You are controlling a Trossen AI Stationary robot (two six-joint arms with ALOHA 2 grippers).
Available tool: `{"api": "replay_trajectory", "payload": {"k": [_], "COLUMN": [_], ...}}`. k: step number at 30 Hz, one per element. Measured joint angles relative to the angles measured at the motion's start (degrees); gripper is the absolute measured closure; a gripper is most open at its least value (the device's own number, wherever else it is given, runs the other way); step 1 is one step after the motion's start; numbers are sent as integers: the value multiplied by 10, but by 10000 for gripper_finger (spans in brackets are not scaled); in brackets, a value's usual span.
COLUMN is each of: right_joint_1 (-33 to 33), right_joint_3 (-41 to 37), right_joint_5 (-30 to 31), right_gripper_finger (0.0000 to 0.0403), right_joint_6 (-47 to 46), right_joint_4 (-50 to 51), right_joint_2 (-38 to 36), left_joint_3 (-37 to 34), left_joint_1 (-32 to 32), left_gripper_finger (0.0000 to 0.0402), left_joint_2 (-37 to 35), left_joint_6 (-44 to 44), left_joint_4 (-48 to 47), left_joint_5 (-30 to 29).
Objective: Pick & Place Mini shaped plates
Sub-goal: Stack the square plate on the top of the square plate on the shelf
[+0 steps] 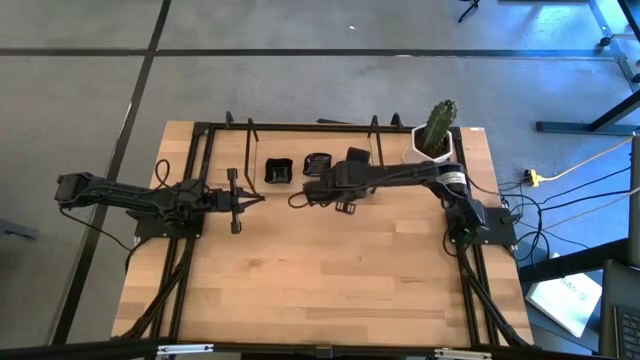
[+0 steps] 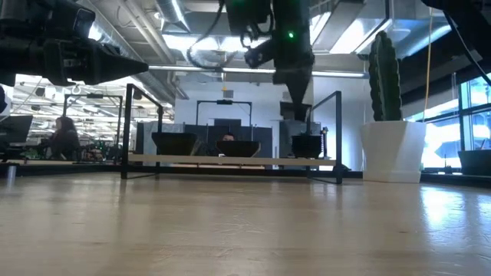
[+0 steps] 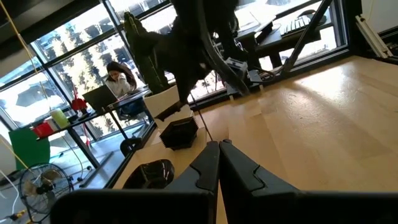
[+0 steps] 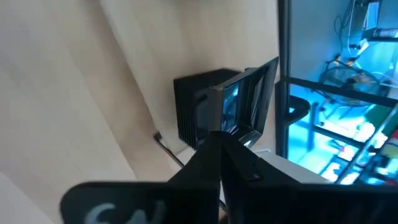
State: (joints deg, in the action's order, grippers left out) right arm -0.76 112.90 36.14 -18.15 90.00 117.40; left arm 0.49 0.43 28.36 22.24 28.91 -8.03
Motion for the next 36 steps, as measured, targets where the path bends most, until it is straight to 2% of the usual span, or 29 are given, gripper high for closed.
{"api": "replay_trajectory", "payload": {"k": [7,13,21,31,36], "right_joint_1": [-13,-15,-20,-37,-40], "right_joint_3": [-65,-91,-92,-92,-92], "right_joint_5": [5,38,28,-28,-28], "right_gripper_finger": [402,402,403,403,402], "right_joint_6": [37,50,61,52,50], "right_joint_4": [0,-3,-23,-59,-59], "right_joint_2": [0,0,0,0,0], "left_joint_3": [0,0,0,0,0], "left_joint_1": [0,0,0,0,0], "left_gripper_finger": [395,396,396,394,397], "left_joint_2": [0,0,0,0,0], "left_joint_6": [0,0,0,0,0], "left_joint_4": [0,0,0,0,0], "left_joint_5": [0,-2,-30,-30,-30]}}
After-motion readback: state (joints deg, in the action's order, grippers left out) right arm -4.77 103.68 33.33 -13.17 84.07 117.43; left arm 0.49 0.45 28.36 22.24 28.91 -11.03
